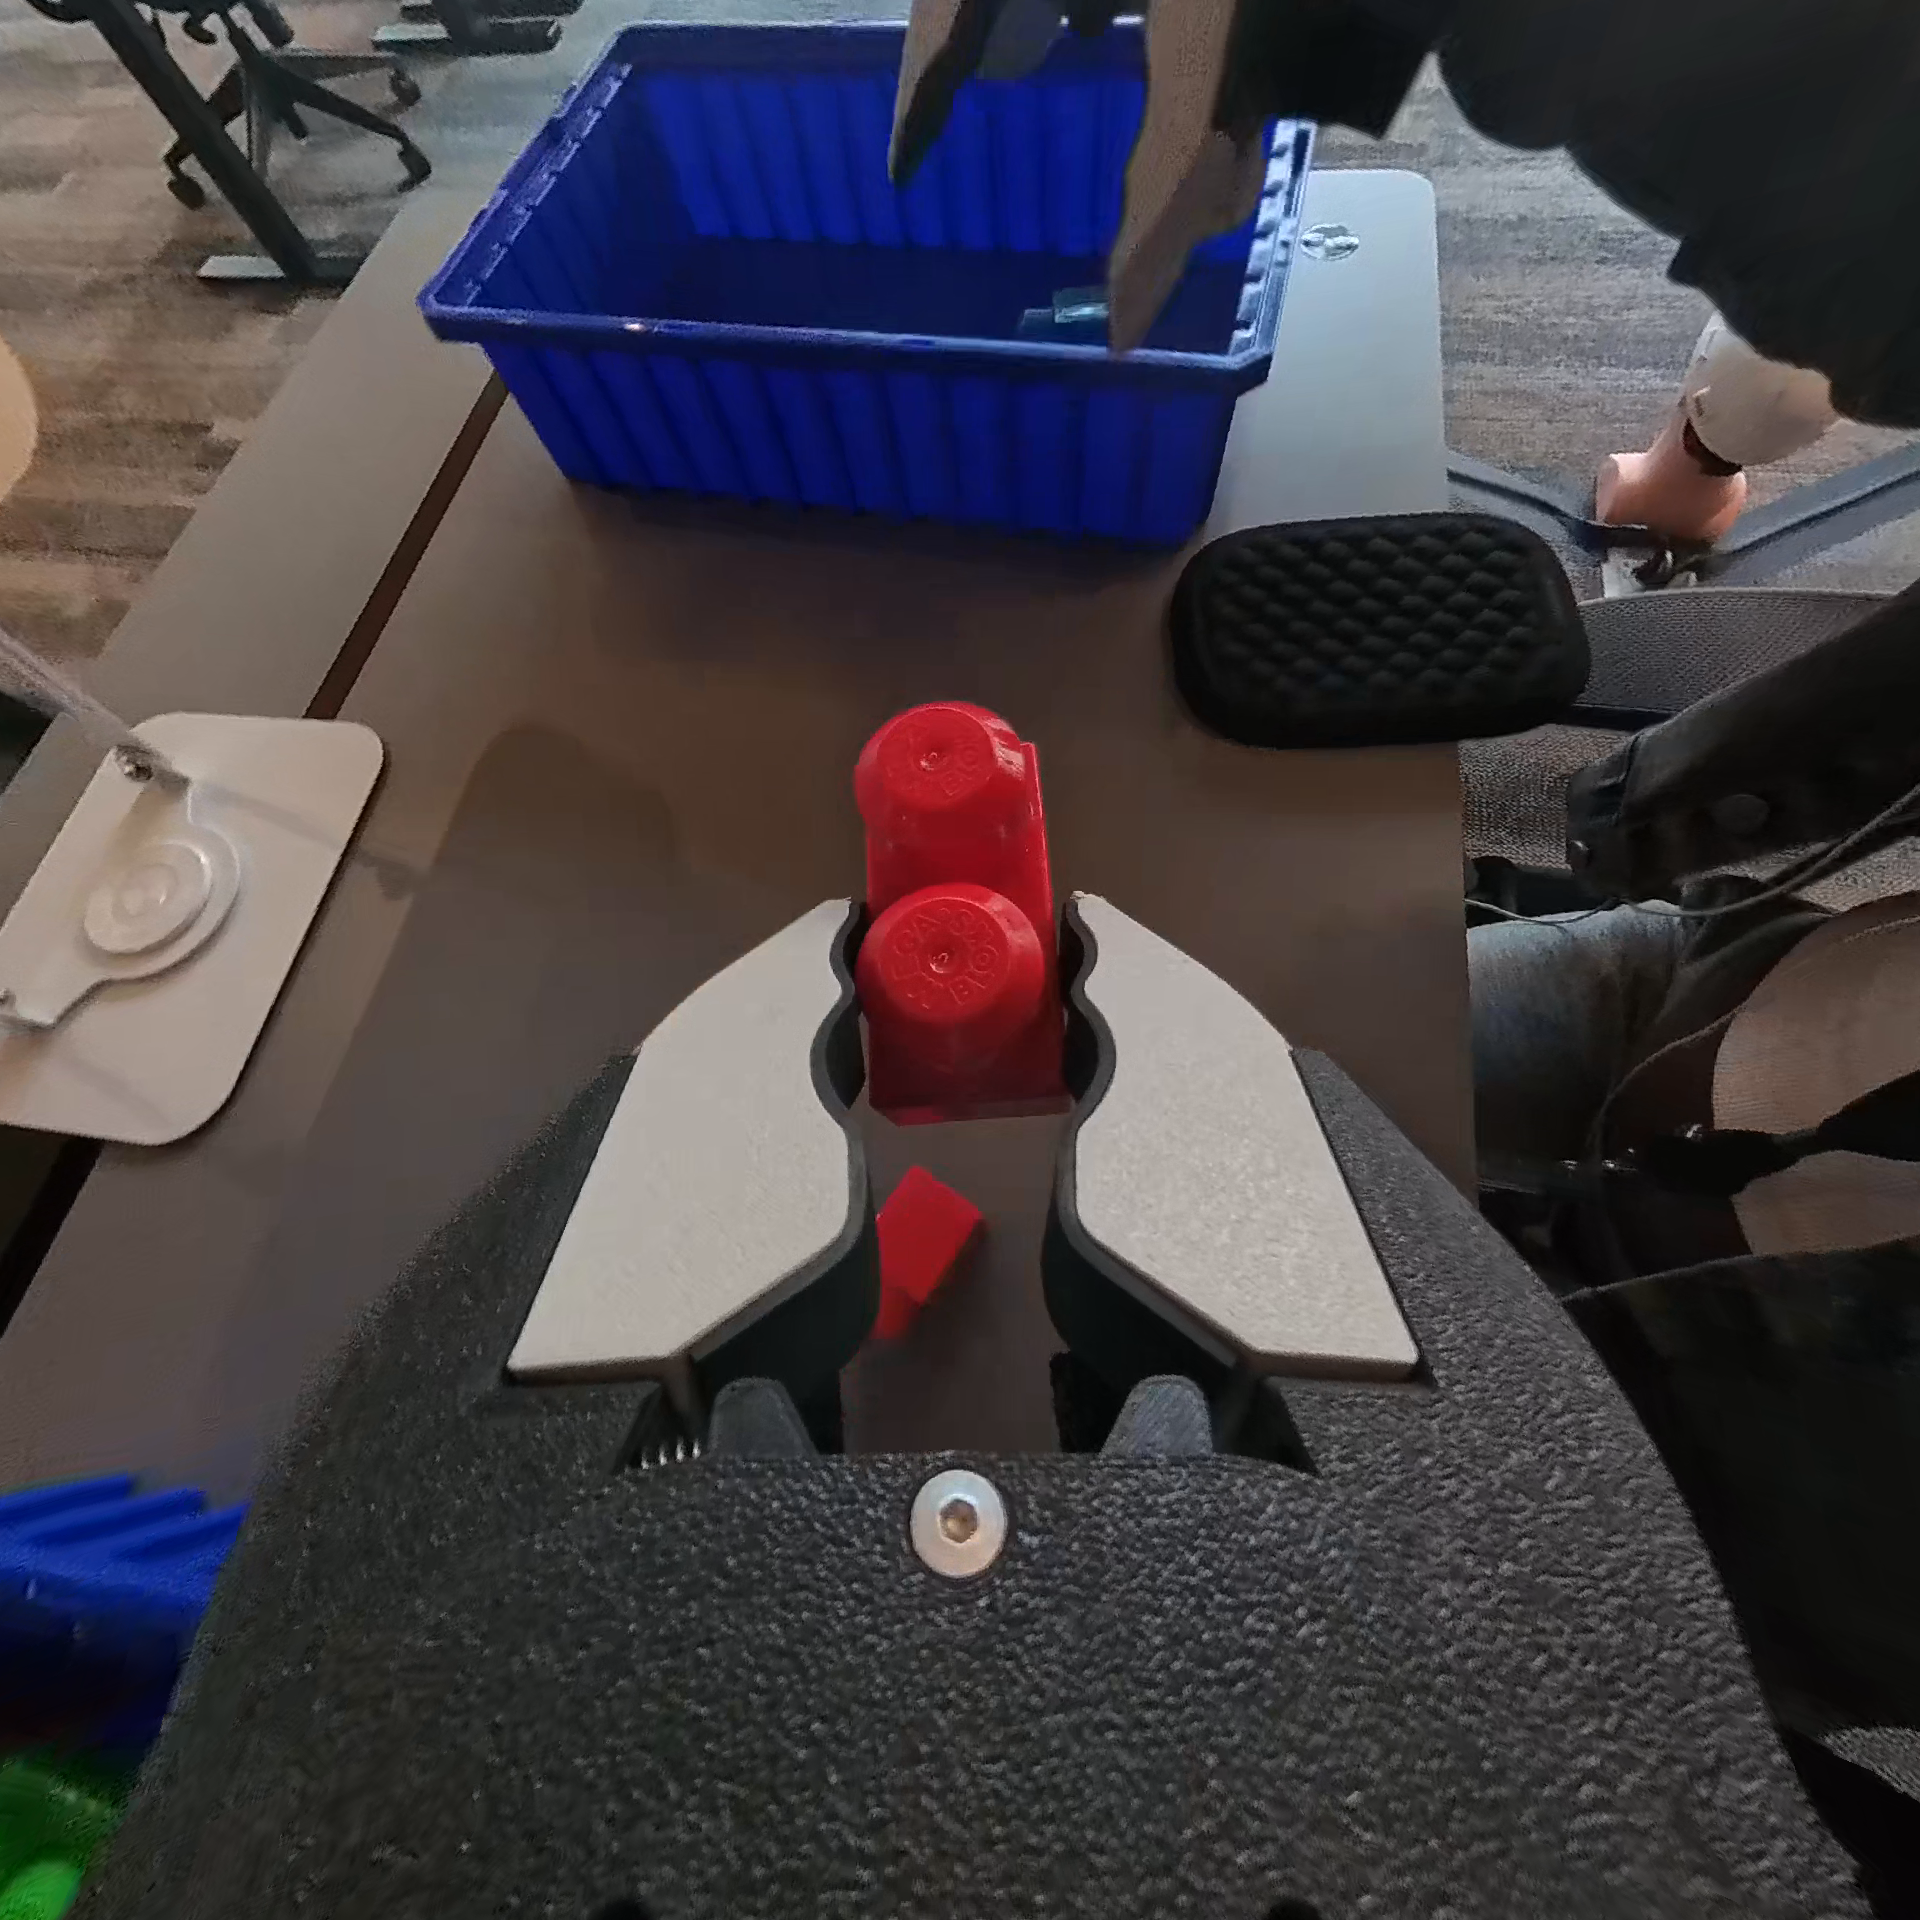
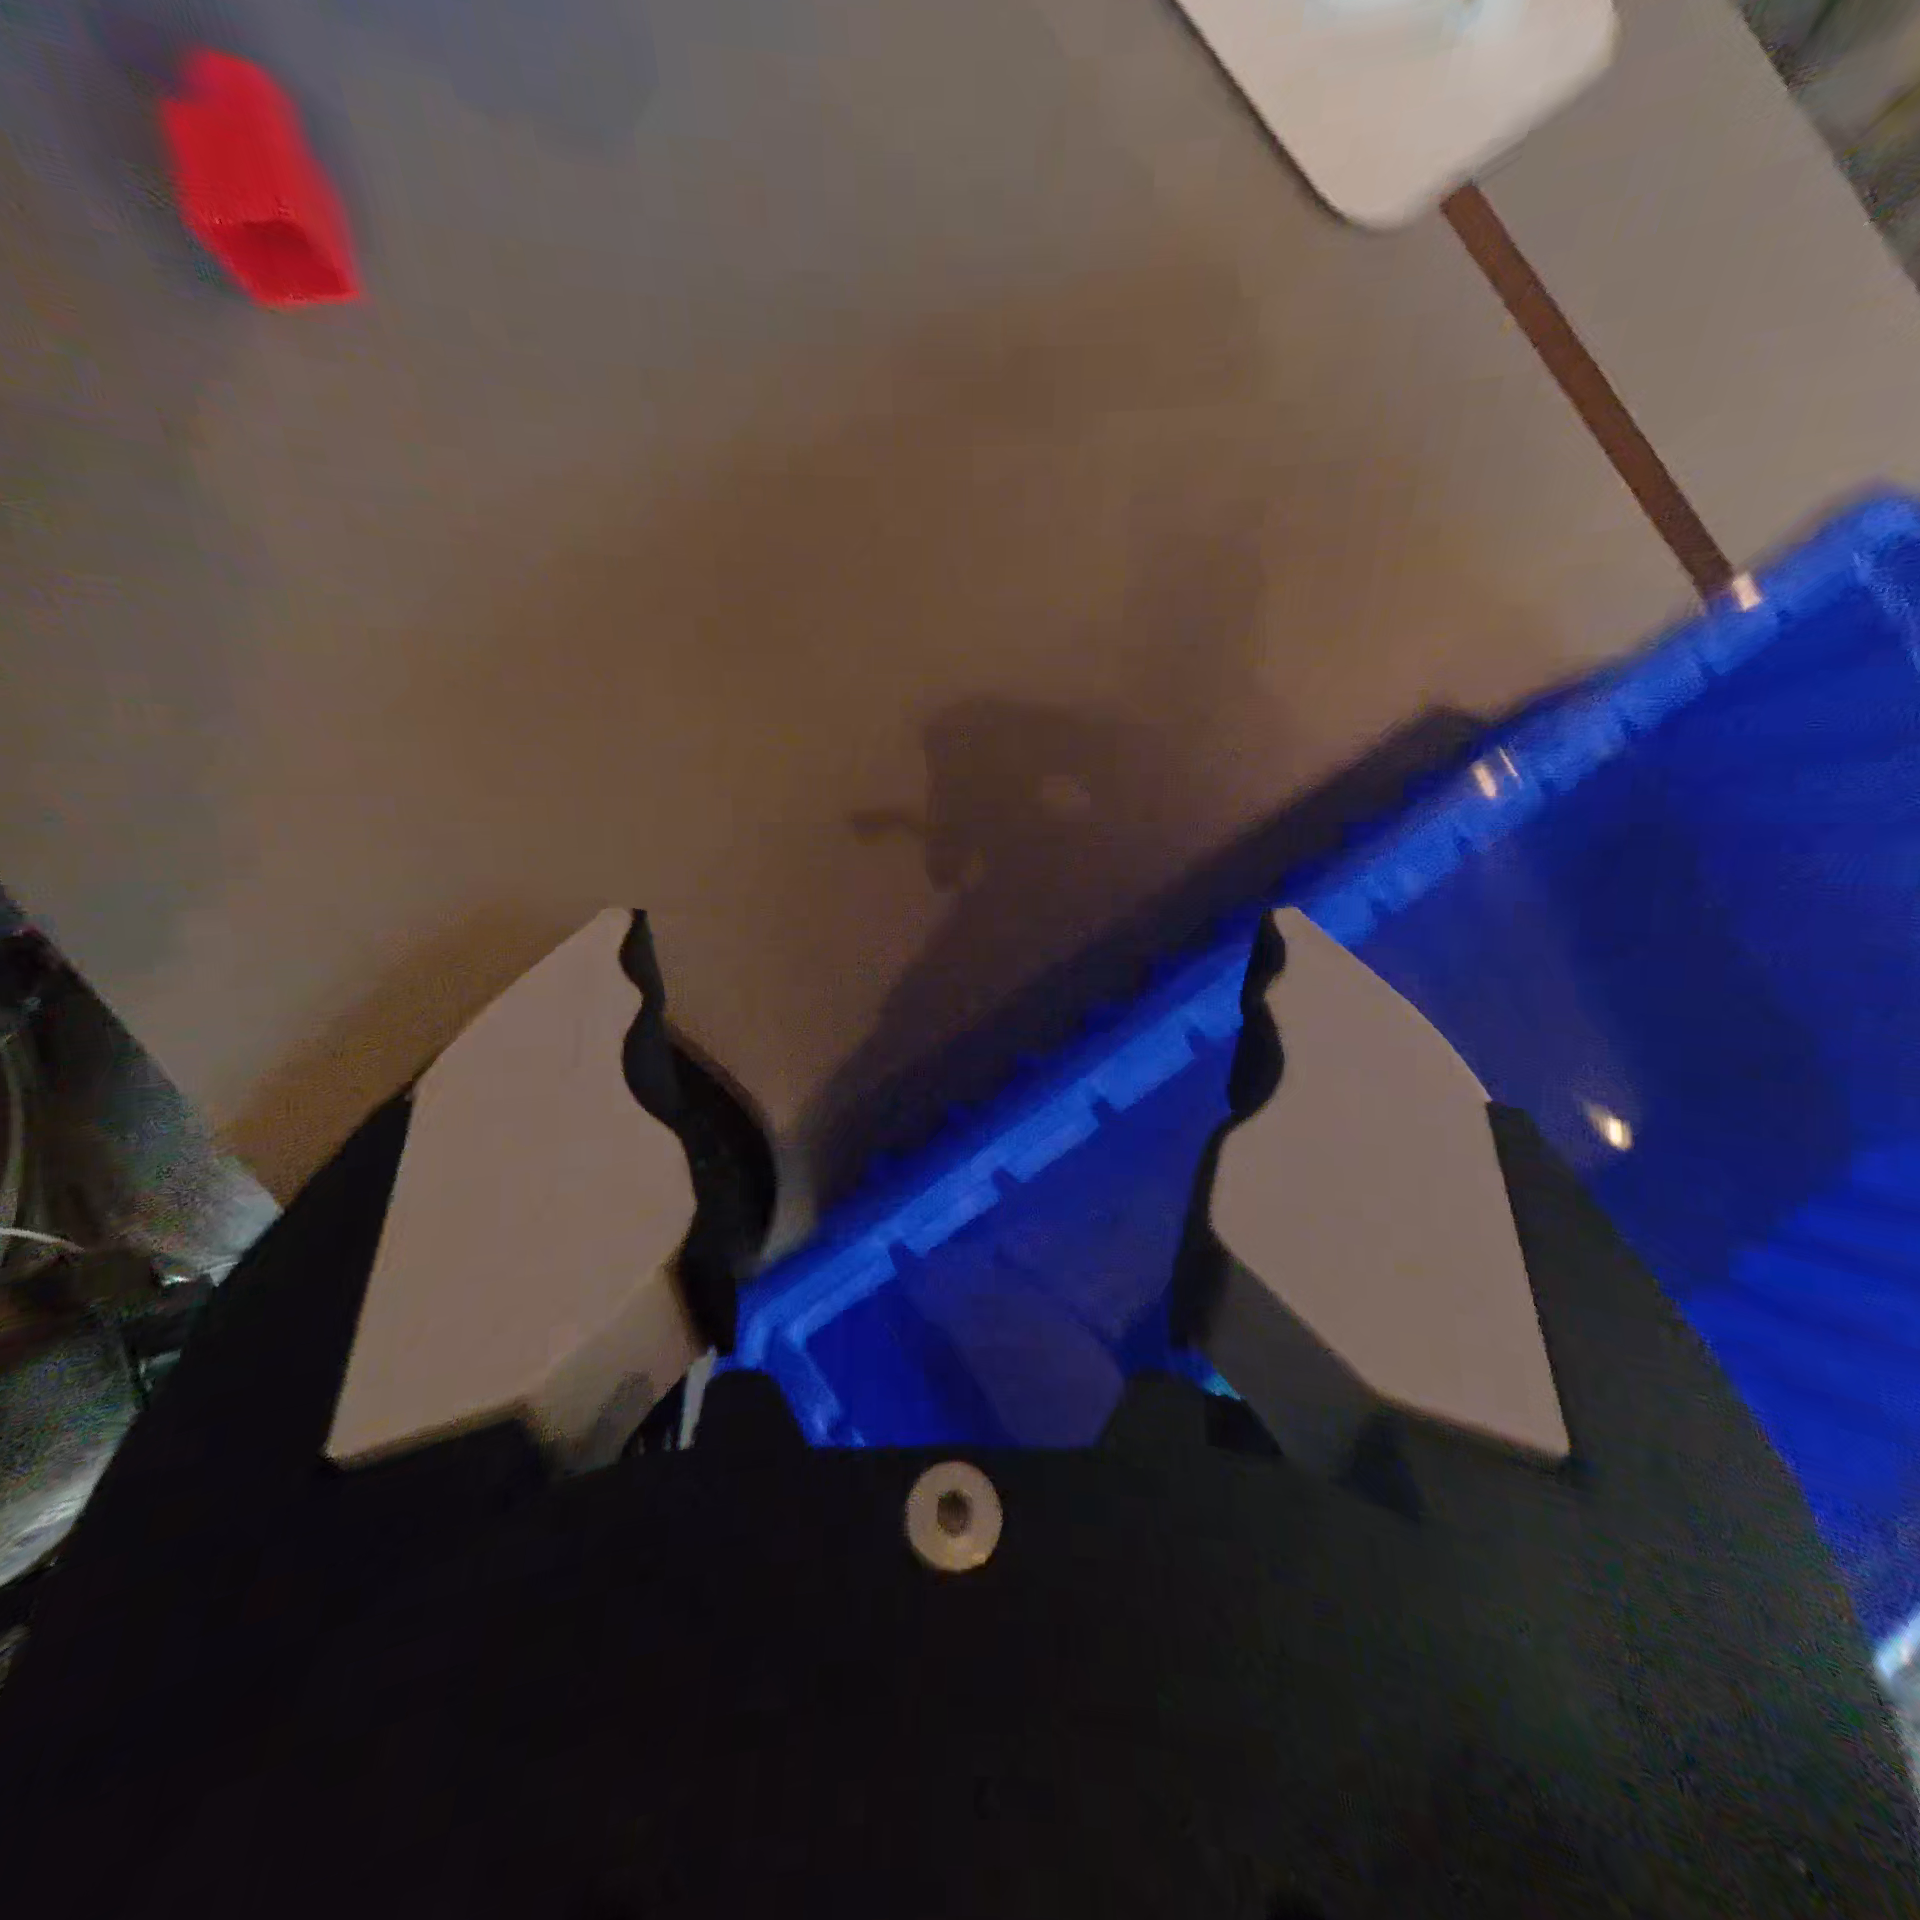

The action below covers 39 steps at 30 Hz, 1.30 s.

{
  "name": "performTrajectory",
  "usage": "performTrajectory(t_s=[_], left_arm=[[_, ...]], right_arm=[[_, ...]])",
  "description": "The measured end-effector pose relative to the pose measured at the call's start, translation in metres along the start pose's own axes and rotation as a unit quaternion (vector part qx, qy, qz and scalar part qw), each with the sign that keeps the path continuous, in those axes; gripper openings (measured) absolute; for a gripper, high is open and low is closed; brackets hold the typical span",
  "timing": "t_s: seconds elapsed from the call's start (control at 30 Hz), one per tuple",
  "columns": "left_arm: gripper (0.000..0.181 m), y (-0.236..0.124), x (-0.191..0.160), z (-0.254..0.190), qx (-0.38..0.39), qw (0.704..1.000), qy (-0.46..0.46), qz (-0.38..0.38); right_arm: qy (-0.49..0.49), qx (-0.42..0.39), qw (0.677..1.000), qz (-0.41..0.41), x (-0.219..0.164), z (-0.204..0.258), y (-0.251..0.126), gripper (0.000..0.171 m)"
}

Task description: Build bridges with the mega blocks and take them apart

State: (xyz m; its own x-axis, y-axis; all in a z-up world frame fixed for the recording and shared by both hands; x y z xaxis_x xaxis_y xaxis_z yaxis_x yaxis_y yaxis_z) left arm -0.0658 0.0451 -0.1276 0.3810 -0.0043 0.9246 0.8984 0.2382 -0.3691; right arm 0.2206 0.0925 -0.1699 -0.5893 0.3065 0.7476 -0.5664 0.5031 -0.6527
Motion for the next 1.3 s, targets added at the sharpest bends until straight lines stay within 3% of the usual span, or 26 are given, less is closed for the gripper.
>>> performTrajectory(t_s=[0.17, 0.33, 0.53, 0.77, 0.83, 0.97, 1.03, 1.13, 1.3], left_arm=[[0.035, -0.028, -0.015, 0.0, 0.019, 1.0, -0.02, -0.013], [0.035, -0.046, -0.023, -0.005, 0.016, 0.998, -0.04, -0.038], [0.035, -0.054, -0.023, -0.018, -0.003, 0.997, -0.042, -0.067], [0.035, -0.055, -0.021, -0.029, -0.022, 0.996, -0.038, -0.083], [0.035, -0.055, -0.02, -0.031, -0.026, 0.995, -0.04, -0.088], [0.037, -0.053, -0.021, -0.031, -0.012, 0.996, -0.036, -0.084], [0.073, -0.052, -0.028, -0.026, 0.021, 0.998, -0.025, -0.056], [0.091, -0.058, -0.039, -0.016, 0.082, 0.996, -0.009, -0.021], [0.08, -0.075, -0.045, -0.007, 0.142, 0.989, -0.03, -0.036]], right_arm=[[-0.065, 0.088, 0.991, -0.079, 0.059, 0.078, 0.048, 0.102], [-0.095, 0.235, 0.939, -0.233, 0.128, 0.16, 0.067, 0.09], [-0.129, 0.32, 0.899, -0.27, 0.168, 0.205, 0.084, 0.087], [-0.135, 0.364, 0.88, -0.272, 0.177, 0.222, 0.098, 0.067], [-0.15, 0.373, 0.874, -0.274, 0.176, 0.223, 0.097, 0.037], [-0.172, 0.361, 0.871, -0.286, 0.176, 0.221, 0.095, 0.036], [-0.178, 0.347, 0.873, -0.293, 0.176, 0.216, 0.091, 0.036], [-0.173, 0.322, 0.885, -0.29, 0.173, 0.202, 0.08, 0.036], [-0.151, 0.211, 0.932, -0.254, 0.153, 0.142, 0.058, 0.036]])
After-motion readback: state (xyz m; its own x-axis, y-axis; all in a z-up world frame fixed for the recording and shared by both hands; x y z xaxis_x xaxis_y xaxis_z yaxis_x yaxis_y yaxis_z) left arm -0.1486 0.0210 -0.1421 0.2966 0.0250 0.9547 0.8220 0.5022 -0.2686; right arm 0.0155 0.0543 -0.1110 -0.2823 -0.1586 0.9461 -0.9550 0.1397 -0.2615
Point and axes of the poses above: each gripper's, where its closed fingertips meet, y out along the fingers, x out of its top, z = x × y across the jaws, the point moved 3 cm from there along -y, back along the fingers, and after that the axes turned 14 degrees about -z, right-handed, at the moved point
